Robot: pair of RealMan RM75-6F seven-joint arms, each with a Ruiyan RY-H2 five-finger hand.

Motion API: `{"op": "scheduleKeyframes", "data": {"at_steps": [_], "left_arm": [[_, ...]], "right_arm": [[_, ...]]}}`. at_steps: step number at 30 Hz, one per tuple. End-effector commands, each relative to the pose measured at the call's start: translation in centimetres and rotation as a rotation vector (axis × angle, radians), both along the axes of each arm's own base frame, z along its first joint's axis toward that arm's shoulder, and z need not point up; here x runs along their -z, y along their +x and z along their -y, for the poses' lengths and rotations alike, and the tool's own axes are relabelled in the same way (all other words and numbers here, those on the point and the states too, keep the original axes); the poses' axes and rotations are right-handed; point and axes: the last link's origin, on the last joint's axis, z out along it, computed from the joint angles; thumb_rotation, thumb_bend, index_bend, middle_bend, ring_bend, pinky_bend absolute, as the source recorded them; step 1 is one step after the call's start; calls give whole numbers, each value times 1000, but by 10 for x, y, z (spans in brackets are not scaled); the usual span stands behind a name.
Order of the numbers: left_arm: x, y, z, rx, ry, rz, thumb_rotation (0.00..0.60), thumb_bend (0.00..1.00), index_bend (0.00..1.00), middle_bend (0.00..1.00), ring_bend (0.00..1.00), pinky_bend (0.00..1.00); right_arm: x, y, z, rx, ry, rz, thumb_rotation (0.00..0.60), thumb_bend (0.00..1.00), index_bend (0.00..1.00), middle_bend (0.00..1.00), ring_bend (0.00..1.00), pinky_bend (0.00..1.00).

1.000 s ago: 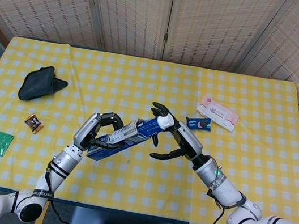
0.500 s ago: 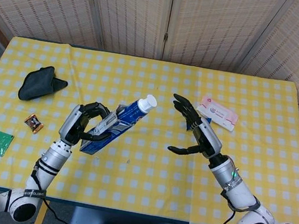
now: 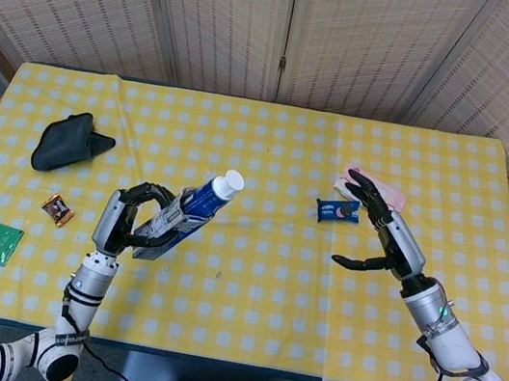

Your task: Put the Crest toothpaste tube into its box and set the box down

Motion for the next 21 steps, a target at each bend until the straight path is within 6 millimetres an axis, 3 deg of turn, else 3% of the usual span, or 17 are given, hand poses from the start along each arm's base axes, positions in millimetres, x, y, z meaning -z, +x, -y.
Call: {"op": "scheduleKeyframes", "data": {"at_steps": [1,11,14,18,21], "left_arm": [[7,-9,-3,-6,-34,34,600,208,696,701,606,408],[-1,-21,-13,2,-65,71,600,197,694,701,575,384],[-16,-25,-15,9,-9,154,600,190,688,701,567,378],[-38,-31,-18,2,69,203,600,163,662,694,497,316],[-36,-29,-14,30,68,165,600,139,646,672,435,255]], "right_arm": [[-2,-11,-6,-12,-20,-71,600,44,0,0,69,0],[-1,-22,-11,-24,-25,-114,600,43,0,0,56,0],[0,-23,-11,-20,-16,-110,600,43,0,0,52,0],[-1,-26,-11,-11,-16,-107,600,43,0,0,45,0],[-1,-26,-9,-3,-13,-99,600,43,0,0,45,0]]}}
